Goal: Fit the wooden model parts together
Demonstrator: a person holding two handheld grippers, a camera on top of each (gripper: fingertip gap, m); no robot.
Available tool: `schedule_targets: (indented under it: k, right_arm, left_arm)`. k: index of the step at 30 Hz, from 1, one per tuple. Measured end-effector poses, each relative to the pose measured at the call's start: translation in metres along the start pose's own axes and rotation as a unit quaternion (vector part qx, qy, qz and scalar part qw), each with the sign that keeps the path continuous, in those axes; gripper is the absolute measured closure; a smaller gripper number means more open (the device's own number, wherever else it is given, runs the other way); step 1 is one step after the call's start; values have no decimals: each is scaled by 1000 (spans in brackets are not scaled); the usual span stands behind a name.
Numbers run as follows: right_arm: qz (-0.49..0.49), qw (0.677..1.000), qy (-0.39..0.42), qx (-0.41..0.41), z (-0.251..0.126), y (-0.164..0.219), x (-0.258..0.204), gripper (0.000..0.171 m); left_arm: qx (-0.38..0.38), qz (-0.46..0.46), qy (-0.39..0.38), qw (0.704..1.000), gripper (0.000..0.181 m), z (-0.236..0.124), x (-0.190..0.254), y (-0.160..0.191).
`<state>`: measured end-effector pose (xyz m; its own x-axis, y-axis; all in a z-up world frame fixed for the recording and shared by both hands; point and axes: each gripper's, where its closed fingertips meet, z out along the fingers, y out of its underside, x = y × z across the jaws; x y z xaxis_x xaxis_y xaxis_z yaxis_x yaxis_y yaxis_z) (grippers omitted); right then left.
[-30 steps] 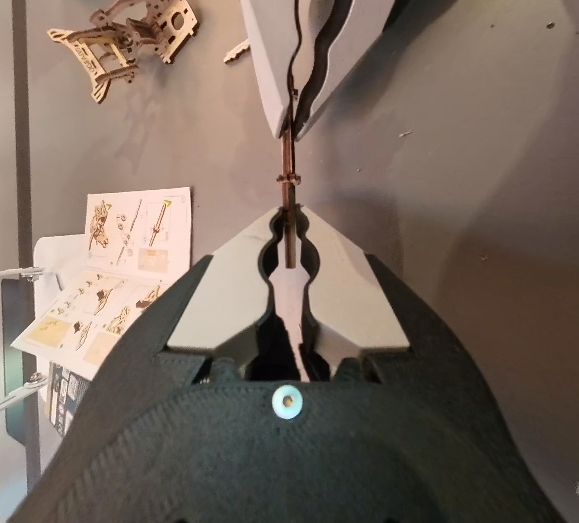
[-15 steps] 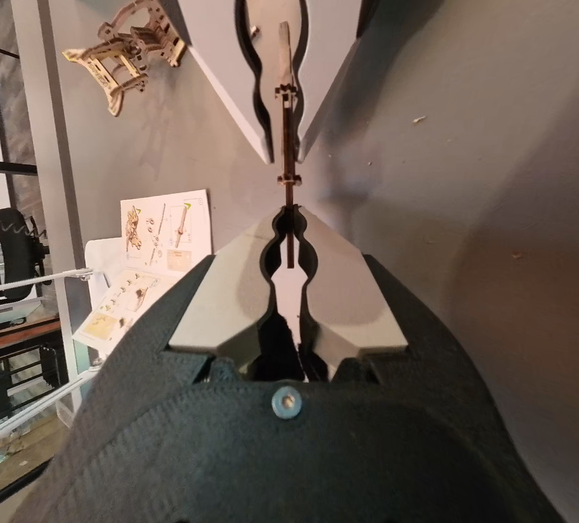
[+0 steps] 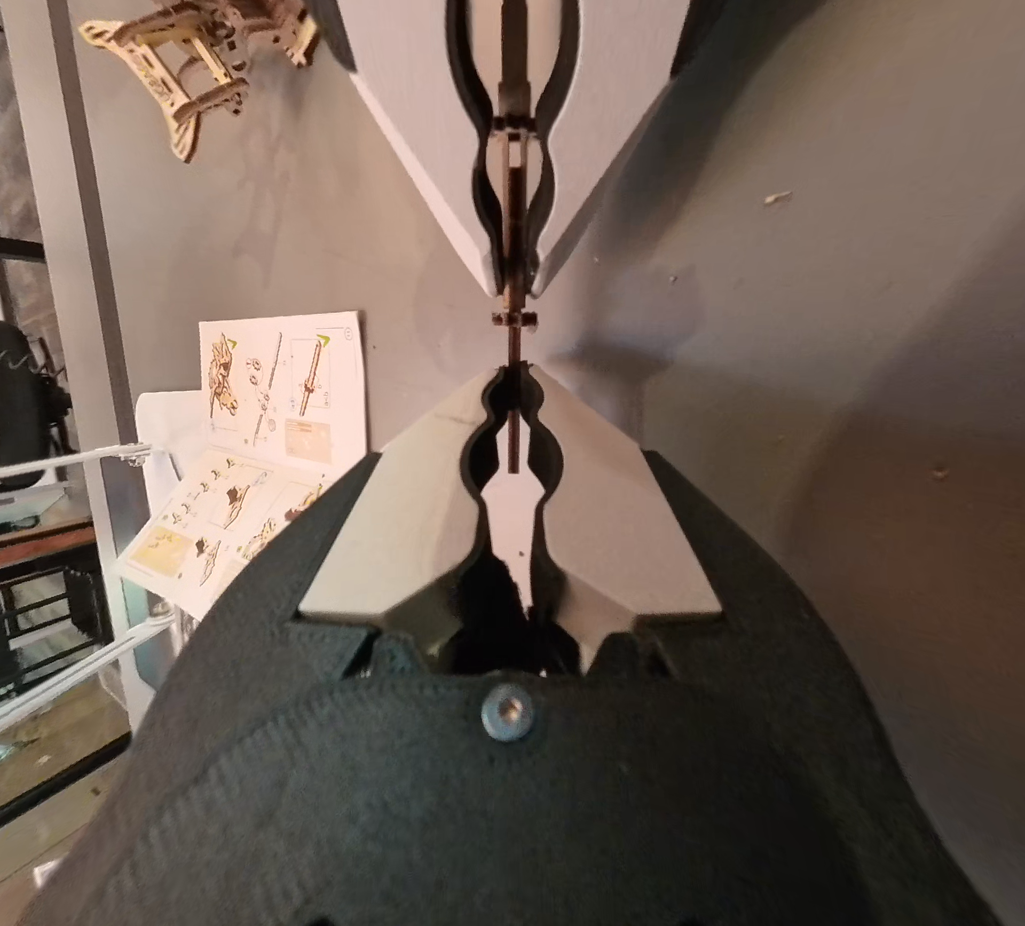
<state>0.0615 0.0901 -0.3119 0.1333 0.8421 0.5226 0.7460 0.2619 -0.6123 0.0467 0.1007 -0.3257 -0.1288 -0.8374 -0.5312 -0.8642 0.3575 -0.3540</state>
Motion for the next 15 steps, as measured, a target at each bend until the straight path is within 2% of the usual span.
schedule_targets:
  k: [4, 8, 15]
  right_arm:
    - [18, 1000, -4, 7, 4, -3, -2, 167]
    - [67, 998, 4, 14, -10, 6, 9, 149]
    - [117, 992, -51, 7, -27, 27, -5, 152]
  left_arm:
    - [-23, 13, 7, 1000, 179, 4, 3, 7]
    - [-37, 14, 20, 999, 179, 1, 2, 10]
    - [-61, 28, 53, 996, 179, 4, 8, 9]
